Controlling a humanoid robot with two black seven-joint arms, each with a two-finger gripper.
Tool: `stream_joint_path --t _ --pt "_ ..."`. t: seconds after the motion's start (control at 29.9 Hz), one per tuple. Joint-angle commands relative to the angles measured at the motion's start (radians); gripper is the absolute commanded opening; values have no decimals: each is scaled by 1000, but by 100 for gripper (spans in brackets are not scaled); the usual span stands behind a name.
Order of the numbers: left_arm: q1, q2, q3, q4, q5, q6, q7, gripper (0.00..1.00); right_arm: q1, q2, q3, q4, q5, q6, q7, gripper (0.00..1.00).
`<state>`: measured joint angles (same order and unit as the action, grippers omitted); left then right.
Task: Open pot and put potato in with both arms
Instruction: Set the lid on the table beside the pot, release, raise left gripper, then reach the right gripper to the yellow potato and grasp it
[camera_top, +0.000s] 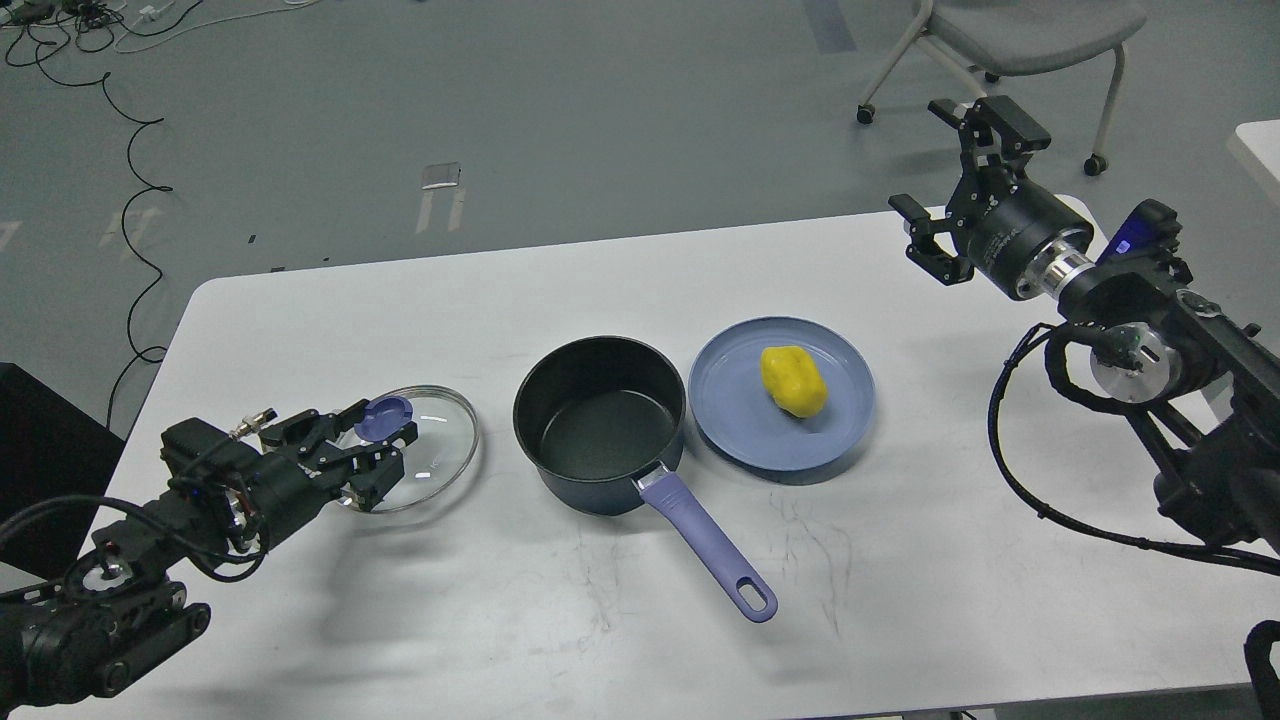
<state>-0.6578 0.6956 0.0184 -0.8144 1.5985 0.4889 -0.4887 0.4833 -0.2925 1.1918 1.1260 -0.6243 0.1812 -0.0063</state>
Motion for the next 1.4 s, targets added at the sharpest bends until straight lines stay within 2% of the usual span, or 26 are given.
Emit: stream_joint_path --t 0.0,0.1,0.33,0.4,0.5,0.7,0.8,0.9,1.04,1.1,1.14,1.24,1.37 --pt "12 -1 0 0 0 0 0 80 0 -2 0 0 0 0 0 100" --pt "20 -4 0 0 0 0 0 84 0 -8 0 0 0 0 0 100" --pt "24 -25 0 0 1 0 0 86 0 -14 0 1 0 0 0 100" --pt "21 -27 -17 -6 -9 0 0 96 0 -17 0 1 0 0 0 100" --pt "-3 -24 -25 -20 -101 0 0 98 1 -17 0 3 0 0 0 100" --pt "-201 13 -26 -31 -391 0 0 98 6 -28 -18 15 -34 1 3 100" --pt "-273 16 -37 -31 -468 0 0 98 9 -50 -84 40 -228 3 5 100" --pt "-321 6 -69 -31 -613 -81 0 98 17 -94 -181 70 -426 3 5 100" --pt "-399 1 -112 -31 -952 -341 0 98 55 -158 -331 118 -687 3 5 100" --pt "-417 1 -118 -25 -1032 -409 0 98 73 -171 -372 120 -759 3 5 100" --pt "-428 2 -126 -19 -1096 -468 0 98 95 -178 -415 117 -832 3 5 100" --pt "-445 5 -161 -19 -1176 -574 0 98 138 -191 -521 116 -977 6 3 100" --pt "-439 4 -192 -19 -1178 -606 0 98 176 -205 -655 97 -1169 9 3 100"
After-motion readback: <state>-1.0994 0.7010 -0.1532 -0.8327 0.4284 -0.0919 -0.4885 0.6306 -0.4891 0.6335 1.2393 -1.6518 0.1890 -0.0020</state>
